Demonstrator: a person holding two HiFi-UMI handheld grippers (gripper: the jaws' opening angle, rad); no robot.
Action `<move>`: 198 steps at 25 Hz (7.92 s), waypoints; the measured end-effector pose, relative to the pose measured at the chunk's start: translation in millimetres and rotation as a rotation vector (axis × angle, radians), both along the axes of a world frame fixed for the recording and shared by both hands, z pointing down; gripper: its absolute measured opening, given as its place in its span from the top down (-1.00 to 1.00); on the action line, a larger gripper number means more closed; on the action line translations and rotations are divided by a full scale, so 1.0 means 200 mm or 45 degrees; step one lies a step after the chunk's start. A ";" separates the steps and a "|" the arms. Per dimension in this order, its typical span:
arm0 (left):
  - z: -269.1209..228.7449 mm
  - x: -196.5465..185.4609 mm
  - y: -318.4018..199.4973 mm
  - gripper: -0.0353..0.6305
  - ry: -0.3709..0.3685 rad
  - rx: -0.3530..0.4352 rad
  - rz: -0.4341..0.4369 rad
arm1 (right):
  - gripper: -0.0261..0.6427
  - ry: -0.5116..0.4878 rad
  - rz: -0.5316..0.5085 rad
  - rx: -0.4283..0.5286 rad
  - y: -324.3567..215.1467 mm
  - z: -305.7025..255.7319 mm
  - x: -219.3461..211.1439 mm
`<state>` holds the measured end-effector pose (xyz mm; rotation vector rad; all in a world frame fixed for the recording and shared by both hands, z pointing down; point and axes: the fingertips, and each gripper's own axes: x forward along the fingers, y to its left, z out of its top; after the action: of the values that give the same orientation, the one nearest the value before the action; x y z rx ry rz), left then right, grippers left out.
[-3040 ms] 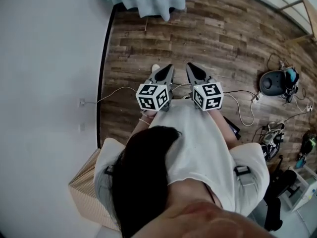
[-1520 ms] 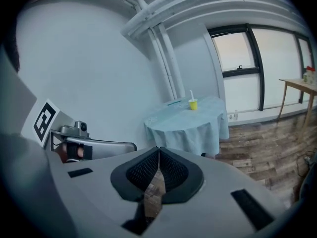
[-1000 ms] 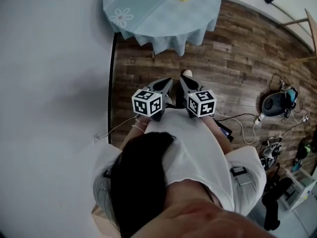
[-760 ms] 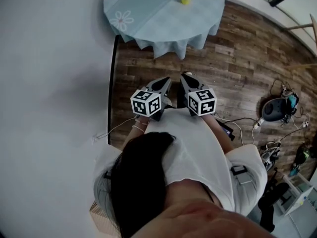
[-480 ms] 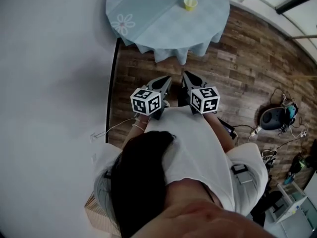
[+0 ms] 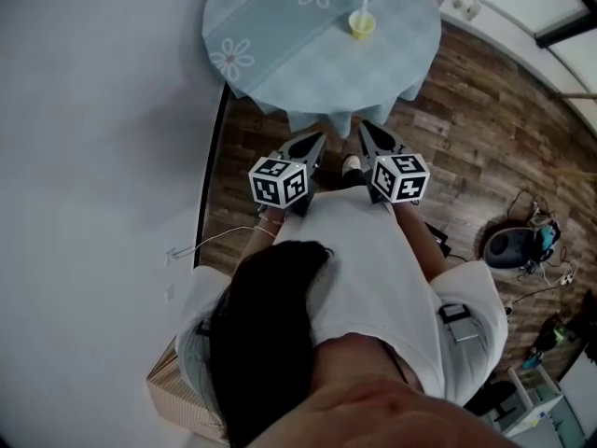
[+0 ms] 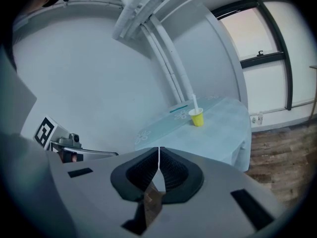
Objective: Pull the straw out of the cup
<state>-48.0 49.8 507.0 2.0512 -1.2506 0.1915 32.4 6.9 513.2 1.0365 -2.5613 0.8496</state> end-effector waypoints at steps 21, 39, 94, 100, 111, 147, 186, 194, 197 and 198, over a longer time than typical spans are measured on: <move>0.13 0.18 -0.41 0.87 0.149 -0.115 -0.152 | 0.82 -0.002 0.044 -0.024 -0.37 0.04 0.32; 0.17 -0.11 -0.84 0.87 0.177 -0.158 -0.108 | 0.81 0.049 0.240 -0.027 -0.74 0.06 0.16; 0.31 -0.60 -1.13 0.87 0.143 -0.273 -0.053 | 0.41 0.316 0.299 -0.065 -1.79 0.24 -0.26; 0.31 -0.62 -1.11 0.87 0.149 -0.276 -0.079 | 0.66 0.319 0.344 -0.111 -1.81 0.28 -0.24; 0.30 -0.65 -1.10 0.87 0.132 -0.260 -0.076 | 0.74 0.334 0.359 -0.071 -1.80 0.26 -0.24; 0.19 -0.22 -1.13 0.87 0.149 -0.165 0.081 | 0.74 0.109 0.322 0.219 -1.48 -0.35 0.10; 0.24 -0.01 -1.08 0.87 0.057 -0.211 0.206 | 0.75 0.246 0.329 -0.218 -1.29 0.14 0.30; 0.25 -0.04 -1.08 0.87 0.050 -0.225 0.188 | 0.75 0.257 0.343 -0.299 -1.27 0.24 0.30; 0.25 -0.05 -1.08 0.87 0.053 -0.230 0.171 | 0.75 0.266 0.347 -0.319 -1.26 0.28 0.31; 0.26 -0.05 -1.09 0.87 0.052 -0.233 0.169 | 0.75 0.267 0.348 -0.325 -1.26 0.29 0.31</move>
<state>-59.0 -167.3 558.1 1.9695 -1.0339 0.3128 94.4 -245.6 571.2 1.3319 -2.1045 1.0408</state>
